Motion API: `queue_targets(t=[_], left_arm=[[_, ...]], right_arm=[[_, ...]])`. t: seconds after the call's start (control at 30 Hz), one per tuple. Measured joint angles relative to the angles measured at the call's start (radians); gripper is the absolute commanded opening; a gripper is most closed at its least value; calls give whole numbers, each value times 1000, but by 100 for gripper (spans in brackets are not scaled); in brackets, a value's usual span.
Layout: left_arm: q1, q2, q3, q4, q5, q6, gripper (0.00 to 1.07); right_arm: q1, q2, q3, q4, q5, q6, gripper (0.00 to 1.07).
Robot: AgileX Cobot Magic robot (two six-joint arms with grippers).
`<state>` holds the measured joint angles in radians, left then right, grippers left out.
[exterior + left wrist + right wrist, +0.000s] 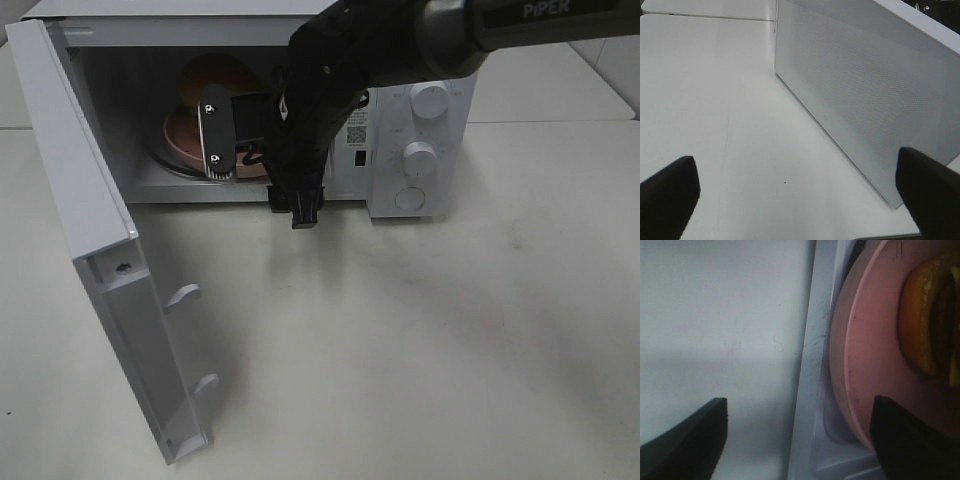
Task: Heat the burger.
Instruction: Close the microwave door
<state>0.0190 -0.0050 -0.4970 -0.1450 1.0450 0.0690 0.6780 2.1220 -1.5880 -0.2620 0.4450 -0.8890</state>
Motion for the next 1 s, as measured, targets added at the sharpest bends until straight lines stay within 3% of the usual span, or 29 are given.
queue_targets(t=[0.3, 1.0], left_arm=[[0, 0, 0, 0, 0, 0, 100], [0, 0, 0, 0, 0, 0, 100]], right_arm=[[1, -131, 163, -62, -15, 87, 76], [1, -465, 511, -69, -13, 340, 76]])
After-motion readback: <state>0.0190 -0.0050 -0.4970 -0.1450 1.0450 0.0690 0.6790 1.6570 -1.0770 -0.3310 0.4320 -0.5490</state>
